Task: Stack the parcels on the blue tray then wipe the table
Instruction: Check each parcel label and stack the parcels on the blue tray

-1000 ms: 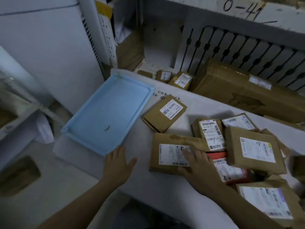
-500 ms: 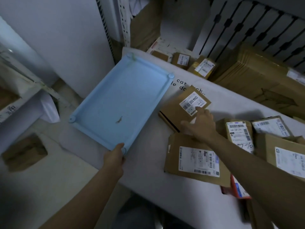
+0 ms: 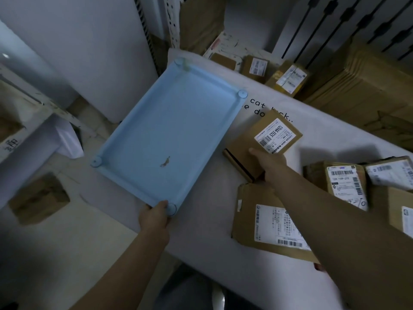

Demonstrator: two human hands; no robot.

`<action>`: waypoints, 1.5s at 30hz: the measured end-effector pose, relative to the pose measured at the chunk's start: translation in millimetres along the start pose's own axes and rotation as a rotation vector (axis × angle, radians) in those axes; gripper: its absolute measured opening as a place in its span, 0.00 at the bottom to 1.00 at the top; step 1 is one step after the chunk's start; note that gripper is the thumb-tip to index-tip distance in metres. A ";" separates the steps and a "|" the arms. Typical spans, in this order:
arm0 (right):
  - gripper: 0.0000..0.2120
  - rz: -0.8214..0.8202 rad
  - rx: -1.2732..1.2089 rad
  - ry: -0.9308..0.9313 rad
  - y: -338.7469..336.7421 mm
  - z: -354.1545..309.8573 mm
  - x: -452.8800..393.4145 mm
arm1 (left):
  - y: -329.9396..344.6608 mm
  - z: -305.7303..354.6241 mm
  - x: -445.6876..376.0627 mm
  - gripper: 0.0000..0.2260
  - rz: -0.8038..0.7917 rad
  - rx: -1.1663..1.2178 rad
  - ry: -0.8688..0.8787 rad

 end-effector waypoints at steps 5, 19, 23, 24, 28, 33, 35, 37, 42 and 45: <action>0.38 0.017 -0.139 0.083 14.2 6.0 -6.5 | 0.0 -0.3 -2.4 0.18 -0.011 -0.006 -0.009; 0.26 0.000 -0.282 0.026 -3.3 -8.2 -2.8 | -0.7 -0.9 -0.5 0.18 -0.011 -0.029 -0.007; 0.23 0.132 -0.244 -0.090 -41.5 -16.5 4.1 | 3.4 -3.8 11.4 0.18 -0.025 -0.030 -0.024; 0.23 0.151 -0.247 -0.114 -53.4 -19.8 7.5 | 4.5 -3.7 12.5 0.17 -0.032 -0.040 -0.023; 0.25 0.217 -0.257 -0.185 -114.0 -25.3 25.4 | 10.6 7.1 16.7 0.12 -0.096 -0.093 0.024; 0.28 0.248 -0.285 -0.193 -175.0 -10.7 38.2 | 27.4 45.8 8.4 0.14 -0.131 -0.246 0.185; 0.24 0.252 -0.278 -0.180 -187.8 -3.1 40.4 | 35.9 64.5 -1.0 0.14 -0.145 -0.356 0.254; 0.22 0.238 -0.288 -0.174 -194.0 2.0 42.9 | 46.2 89.7 -10.2 0.11 -0.154 -0.472 0.333; 0.19 0.166 -0.317 -0.156 -190.9 7.4 45.5 | 77.9 153.1 -32.8 0.16 -0.219 -0.759 0.475; 0.12 0.143 -0.327 -0.170 -185.5 7.9 48.6 | 92.9 173.9 -45.1 0.23 -0.150 -0.795 0.600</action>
Point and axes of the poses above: each hand's wrist, its own x-axis away from the middle knuckle, its own y-axis out of the palm, z = x × y, the point moved 8 cm from there along -x, towards the middle knuckle
